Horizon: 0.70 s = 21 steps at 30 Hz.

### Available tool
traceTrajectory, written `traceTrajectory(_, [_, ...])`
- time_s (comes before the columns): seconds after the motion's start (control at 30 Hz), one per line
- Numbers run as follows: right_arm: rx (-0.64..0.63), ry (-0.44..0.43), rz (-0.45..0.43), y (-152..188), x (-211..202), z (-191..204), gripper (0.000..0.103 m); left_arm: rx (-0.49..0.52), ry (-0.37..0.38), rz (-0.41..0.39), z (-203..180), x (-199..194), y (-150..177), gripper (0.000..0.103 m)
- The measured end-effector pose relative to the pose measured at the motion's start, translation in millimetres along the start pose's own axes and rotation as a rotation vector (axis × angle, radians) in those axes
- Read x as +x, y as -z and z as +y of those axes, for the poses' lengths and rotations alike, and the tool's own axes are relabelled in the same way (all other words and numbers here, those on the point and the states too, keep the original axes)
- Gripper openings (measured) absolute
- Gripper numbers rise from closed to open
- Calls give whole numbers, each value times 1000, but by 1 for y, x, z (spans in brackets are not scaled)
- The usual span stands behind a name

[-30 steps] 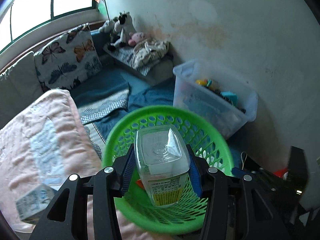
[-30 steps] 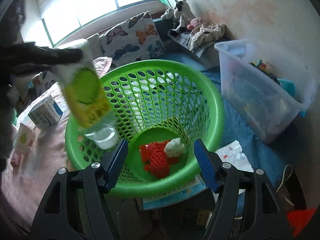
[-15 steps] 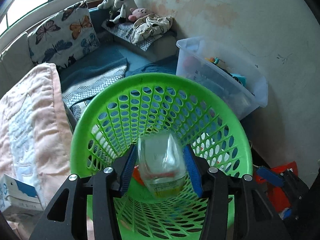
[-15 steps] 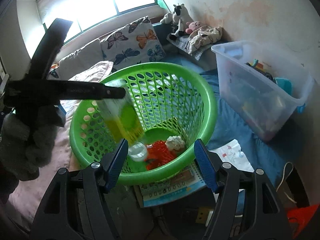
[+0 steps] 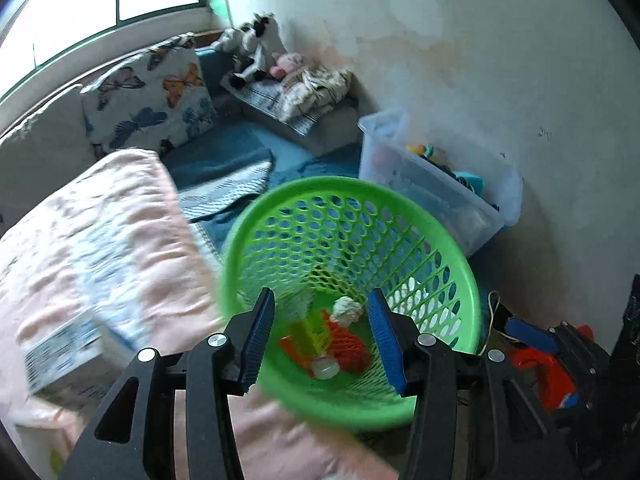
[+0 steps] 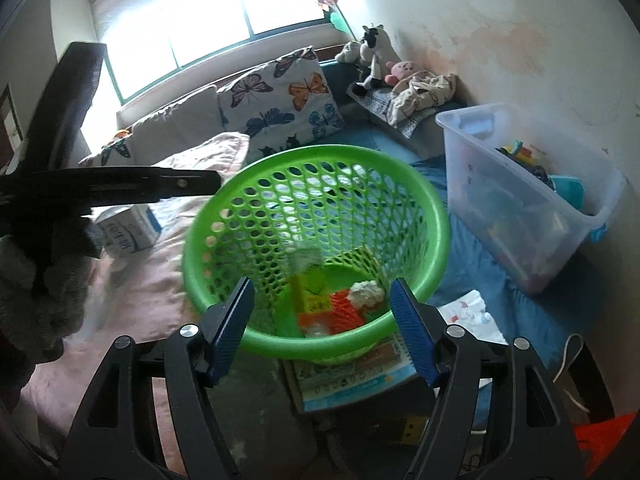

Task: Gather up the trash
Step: 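Grasp the paper cup with the left tool while the right tool grasps the clear lid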

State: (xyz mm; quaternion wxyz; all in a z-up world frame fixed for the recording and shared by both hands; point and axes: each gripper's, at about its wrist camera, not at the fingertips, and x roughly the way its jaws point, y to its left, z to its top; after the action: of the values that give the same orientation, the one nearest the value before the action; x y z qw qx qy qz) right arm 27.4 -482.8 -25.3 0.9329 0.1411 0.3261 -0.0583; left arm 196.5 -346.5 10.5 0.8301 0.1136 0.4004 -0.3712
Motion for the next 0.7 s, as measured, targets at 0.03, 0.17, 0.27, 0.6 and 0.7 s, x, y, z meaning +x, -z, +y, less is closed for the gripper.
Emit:
traceTrajectory(0.03, [-4,-2,0,0,-1,2,71,-12,-5,-11,5,-8,4,47])
traceTrajectory(0.17, [-15,-33,8,2,-1,21,72,-61,-48,-46,30,-39,24,52])
traceTrajectory(0.27, [-26,-56,14,3,0,36,73,-100,-85,-58,52,-59,41,53])
traceTrajectory(0.6, [-120,-156,61,3,18,103,74,-269,-255,-97,139,-116,96,62])
traceTrajectory(0.7, [-163,-188,83,4,28,128,74,-330,-304,-111,167,-131,112,62])
